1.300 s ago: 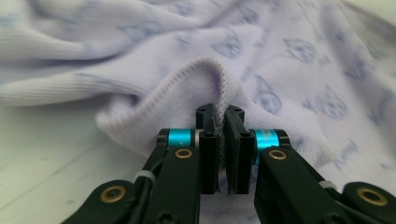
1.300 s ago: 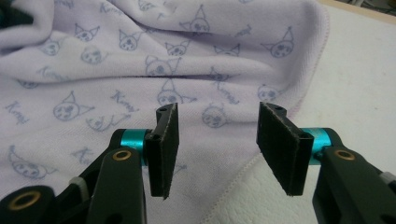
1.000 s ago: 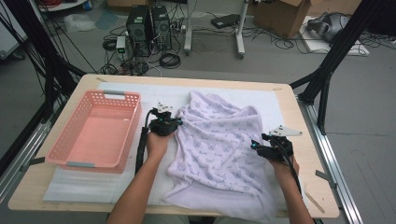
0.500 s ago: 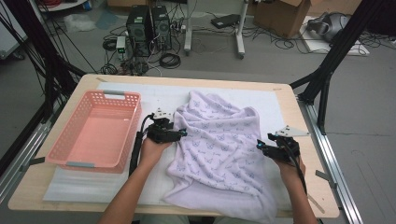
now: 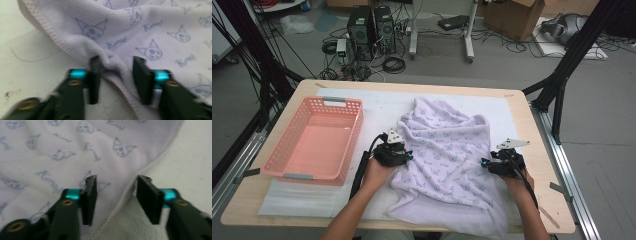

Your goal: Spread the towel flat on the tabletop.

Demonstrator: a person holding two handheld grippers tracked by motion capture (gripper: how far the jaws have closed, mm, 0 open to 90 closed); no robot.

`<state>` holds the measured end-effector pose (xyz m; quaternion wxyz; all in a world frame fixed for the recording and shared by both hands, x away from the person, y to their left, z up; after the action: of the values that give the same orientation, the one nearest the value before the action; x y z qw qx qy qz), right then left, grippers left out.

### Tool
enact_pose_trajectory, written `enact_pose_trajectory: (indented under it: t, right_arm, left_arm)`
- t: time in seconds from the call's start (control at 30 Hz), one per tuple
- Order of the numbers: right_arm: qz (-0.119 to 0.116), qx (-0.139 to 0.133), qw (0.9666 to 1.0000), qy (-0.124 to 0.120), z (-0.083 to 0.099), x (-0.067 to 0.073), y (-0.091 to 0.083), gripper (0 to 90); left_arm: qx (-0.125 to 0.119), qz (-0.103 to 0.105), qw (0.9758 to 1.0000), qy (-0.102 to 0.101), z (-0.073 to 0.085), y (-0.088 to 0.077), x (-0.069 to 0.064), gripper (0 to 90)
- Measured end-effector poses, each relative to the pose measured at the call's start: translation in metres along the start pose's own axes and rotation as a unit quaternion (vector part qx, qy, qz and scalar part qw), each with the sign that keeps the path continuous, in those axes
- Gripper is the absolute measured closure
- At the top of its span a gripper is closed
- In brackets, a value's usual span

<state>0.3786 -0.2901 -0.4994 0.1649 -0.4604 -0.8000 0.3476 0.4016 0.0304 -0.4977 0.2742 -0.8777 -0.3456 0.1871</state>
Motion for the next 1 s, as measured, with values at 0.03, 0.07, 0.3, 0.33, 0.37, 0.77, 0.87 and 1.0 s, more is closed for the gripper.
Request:
enact_pose_trajectory:
  t: [0.03, 0.07, 0.3, 0.33, 0.37, 0.77, 0.87, 1.0]
  right_arm:
    - [-0.008, 0.000, 1.0000, -0.003, 0.000, 0.002, 0.000, 68.6]
    - [-0.009, -0.001, 0.9999, -0.005, -0.002, 0.004, 0.000, 80.4]
    - [0.035, -0.033, 0.9989, 0.000, -0.017, -0.005, 0.016, 86.4]
    - [0.045, -0.040, 0.9981, 0.011, -0.020, -0.010, 0.020, 86.4]
    - [0.049, -0.047, 0.9976, 0.015, -0.023, -0.014, 0.023, 86.5]
    - [0.103, -0.074, 0.9899, 0.064, -0.063, -0.048, 0.049, 85.6]
    - [0.099, -0.066, 0.9906, 0.067, -0.060, -0.047, 0.050, 72.5]
    - [0.095, -0.076, 0.9902, 0.068, -0.058, -0.043, 0.041, 58.5]
  left_arm:
    - [-0.002, 0.001, 0.9999, -0.012, 0.000, 0.000, 0.002, 81.2]
    - [-0.006, -0.009, 0.9998, -0.018, -0.001, 0.000, 0.005, 81.7]
    - [-0.040, -0.043, 0.9950, -0.081, -0.014, 0.006, 0.032, 82.7]
    - [-0.044, -0.048, 0.9943, -0.084, -0.016, 0.007, 0.035, 82.7]
    - [-0.061, -0.058, 0.9923, -0.091, -0.019, 0.007, 0.040, 82.7]
    - [-0.089, -0.079, 0.9820, -0.147, -0.028, 0.013, 0.067, 65.6]
    - [-0.064, -0.067, 0.9887, -0.118, -0.023, 0.010, 0.062, 55.4]
    - [-0.051, -0.052, 0.9927, -0.096, -0.017, 0.004, 0.049, 47.8]
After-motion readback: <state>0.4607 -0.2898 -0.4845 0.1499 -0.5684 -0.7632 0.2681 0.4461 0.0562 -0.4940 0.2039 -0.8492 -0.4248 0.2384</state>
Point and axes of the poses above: each handheld gripper's, and its own axes: y roughly forward along the jaws, z roughly out of its underside, x roughly to its left, the point moved 8 cm from there along y, roughly forward along the jaws, and after that the axes turned 4 degrees about z, right-handed, at the moved point
